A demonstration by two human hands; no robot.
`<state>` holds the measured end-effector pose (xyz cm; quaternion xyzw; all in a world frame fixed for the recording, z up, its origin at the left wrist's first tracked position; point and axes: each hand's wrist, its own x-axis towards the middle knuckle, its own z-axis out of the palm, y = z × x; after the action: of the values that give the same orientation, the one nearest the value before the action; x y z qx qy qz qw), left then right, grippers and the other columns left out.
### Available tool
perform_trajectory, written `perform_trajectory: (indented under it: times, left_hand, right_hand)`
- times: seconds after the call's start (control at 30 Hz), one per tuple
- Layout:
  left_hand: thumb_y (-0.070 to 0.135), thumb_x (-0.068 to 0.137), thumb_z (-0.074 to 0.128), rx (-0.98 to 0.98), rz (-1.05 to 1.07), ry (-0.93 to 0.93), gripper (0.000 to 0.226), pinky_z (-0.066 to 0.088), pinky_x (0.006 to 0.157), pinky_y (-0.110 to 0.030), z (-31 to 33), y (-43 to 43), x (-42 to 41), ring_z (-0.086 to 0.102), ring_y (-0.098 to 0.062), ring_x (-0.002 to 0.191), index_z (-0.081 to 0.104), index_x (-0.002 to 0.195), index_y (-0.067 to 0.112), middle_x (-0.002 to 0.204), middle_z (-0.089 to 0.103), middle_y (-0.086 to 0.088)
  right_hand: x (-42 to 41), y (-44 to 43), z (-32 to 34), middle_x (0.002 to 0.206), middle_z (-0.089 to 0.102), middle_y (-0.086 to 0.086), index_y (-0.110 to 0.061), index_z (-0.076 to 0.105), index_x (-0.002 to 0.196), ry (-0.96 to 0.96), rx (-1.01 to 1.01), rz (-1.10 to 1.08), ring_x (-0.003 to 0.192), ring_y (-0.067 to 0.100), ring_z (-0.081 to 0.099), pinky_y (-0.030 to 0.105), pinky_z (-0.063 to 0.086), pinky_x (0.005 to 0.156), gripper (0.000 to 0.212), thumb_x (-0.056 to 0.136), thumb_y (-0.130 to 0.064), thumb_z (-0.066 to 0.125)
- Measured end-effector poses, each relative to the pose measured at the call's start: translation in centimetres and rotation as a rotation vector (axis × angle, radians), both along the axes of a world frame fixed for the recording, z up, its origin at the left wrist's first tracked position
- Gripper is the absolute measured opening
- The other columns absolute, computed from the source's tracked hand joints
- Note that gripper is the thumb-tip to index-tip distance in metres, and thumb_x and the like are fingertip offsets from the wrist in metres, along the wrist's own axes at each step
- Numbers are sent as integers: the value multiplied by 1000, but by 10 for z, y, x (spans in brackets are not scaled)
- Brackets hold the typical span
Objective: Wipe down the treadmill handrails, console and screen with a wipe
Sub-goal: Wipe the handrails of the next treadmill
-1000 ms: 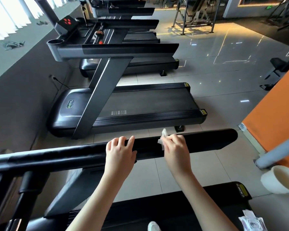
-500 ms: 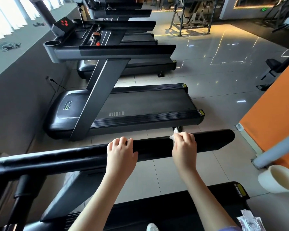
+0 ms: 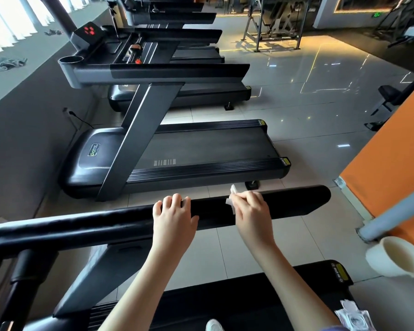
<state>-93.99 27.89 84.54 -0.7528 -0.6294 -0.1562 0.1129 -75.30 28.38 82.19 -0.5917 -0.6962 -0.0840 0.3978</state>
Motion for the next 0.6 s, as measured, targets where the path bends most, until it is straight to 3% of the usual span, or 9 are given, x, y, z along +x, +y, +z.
perform_trajectory:
  times: [0.1,0.2,0.27,0.37,0.53,0.6]
  left_hand:
    - [24,51,91,7,-14,-4,45,51,71,-42,2,-1,3,62,-31,77,67,86,7,82,62,-8]
    - [25,55,89,37,-110,-45,52,52,74,-41,7,2,18,63,-29,85,68,100,10,92,64,-5]
    - [28,59,88,32,-190,-75,53,52,77,-41,10,7,34,64,-27,89,67,104,12,97,65,-3]
    - [31,59,89,-39,-235,-79,47,52,73,-39,6,11,51,64,-26,87,68,99,15,94,65,0]
    - [28,50,94,-48,-200,-92,49,52,65,-39,0,14,55,62,-26,79,69,90,16,87,64,0]
    - [29,50,94,-40,-183,-99,48,51,65,-38,0,16,55,62,-25,80,69,89,17,87,64,1]
  right_hand:
    - [28,4,0,75,60,1,-13,75,83,3,18,-127,72,24,56,27,39,65,29,87,-24,49]
    - [30,9,-1,74,60,4,-9,75,82,74,13,-283,71,30,58,30,44,64,10,82,-6,65]
    - [14,7,-1,75,61,5,-6,74,86,90,-25,-206,73,29,57,33,48,64,14,77,3,73]
    - [20,2,1,76,61,1,-12,74,84,-14,-24,-58,74,25,56,32,44,66,14,86,-12,60]
    - [47,10,1,73,60,3,-12,74,76,43,-27,-260,71,29,58,28,38,66,8,76,-4,72]
    - [33,12,1,72,61,3,-10,72,75,50,-34,-224,71,28,56,27,36,66,12,75,1,76]
